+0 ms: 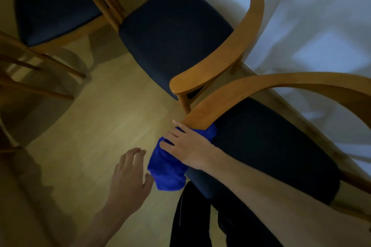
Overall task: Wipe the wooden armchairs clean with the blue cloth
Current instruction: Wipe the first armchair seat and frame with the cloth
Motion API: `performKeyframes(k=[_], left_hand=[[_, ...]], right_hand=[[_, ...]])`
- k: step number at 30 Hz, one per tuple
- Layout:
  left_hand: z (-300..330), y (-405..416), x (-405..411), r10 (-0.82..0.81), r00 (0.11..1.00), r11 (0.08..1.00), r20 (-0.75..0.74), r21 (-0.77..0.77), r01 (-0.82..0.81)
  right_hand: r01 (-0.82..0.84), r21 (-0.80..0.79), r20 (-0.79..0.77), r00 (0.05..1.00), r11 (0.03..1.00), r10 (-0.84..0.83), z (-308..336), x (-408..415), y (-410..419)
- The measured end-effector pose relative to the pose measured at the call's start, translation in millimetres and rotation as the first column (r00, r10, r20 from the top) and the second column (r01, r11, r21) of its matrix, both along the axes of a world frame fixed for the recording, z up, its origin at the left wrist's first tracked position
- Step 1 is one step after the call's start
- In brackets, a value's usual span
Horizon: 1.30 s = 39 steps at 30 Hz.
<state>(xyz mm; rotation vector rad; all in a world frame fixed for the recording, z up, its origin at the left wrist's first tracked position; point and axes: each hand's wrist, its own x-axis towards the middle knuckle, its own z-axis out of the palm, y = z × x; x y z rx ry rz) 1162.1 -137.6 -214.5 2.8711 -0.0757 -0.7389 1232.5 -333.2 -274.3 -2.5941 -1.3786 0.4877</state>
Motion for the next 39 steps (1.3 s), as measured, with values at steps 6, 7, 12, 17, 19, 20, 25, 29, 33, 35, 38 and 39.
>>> performKeyframes(k=[6, 7, 12, 17, 19, 20, 25, 29, 33, 35, 38, 39], left_hand=[[2, -11, -16, -0.015, 1.0, 0.998, 0.008, -0.059, 0.016], [1, -16, -14, -0.011, 1.0, 0.997, 0.028, -0.08, 0.013], [-1, -49, 9, -0.005, 0.995, 0.995, 0.1, -0.099, 0.015], [-13, -79, 26, -0.063, 0.998, 0.998, 0.029, -0.001, 0.063], [-18, -95, 26, -0.052, 0.997, 0.998, 0.056, -0.022, 0.054], [-20, -102, 25, -0.048, 0.995, 0.997, 0.088, -0.051, 0.052], [-32, -126, 8, -0.107, 0.943, 0.961, 0.314, -0.212, 0.18], [-43, -156, 3, -0.238, 0.971, 0.903, -0.028, -0.373, 0.211], [-60, -191, 21, -0.423, 0.878, 0.821, -0.223, -0.503, 0.269], [-61, -211, 34, -0.542, 0.81, 0.755, -0.226, -0.554, 0.351], [-60, -244, 47, -0.552, 0.779, 0.714, -0.298, -0.651, 0.257], [-57, -256, 50, -0.571, 0.769, 0.703, -0.288, -0.655, 0.277]], right_hand=[[-0.084, -0.037, -0.017, 0.996, 0.996, 0.083, 5, 21, -15], [-0.093, -0.059, -0.015, 0.996, 0.994, 0.092, 5, 24, -17], [0.021, -0.107, 0.024, 1.0, 0.994, -0.018, 4, 41, -46], [0.254, -0.062, -0.019, 0.967, 0.965, -0.255, 6, 14, -70], [0.351, 0.064, -0.076, 0.935, 0.934, -0.346, 5, -14, -80], [0.404, 0.116, -0.109, 0.913, 0.907, -0.393, 6, -27, -85], [0.645, 0.158, -0.342, 0.746, 0.747, -0.572, 6, -74, -114], [0.667, 0.075, -0.418, 0.696, 0.741, -0.584, 5, -109, -155], [0.654, 0.142, -0.454, 0.71, 0.743, -0.538, 20, -121, -182], [0.749, 0.134, -0.494, 0.618, 0.649, -0.611, 24, -122, -196], [0.9, 0.058, -0.542, 0.392, 0.432, -0.743, 17, -125, -229], [0.922, 0.018, -0.536, 0.336, 0.387, -0.775, 13, -128, -241]])
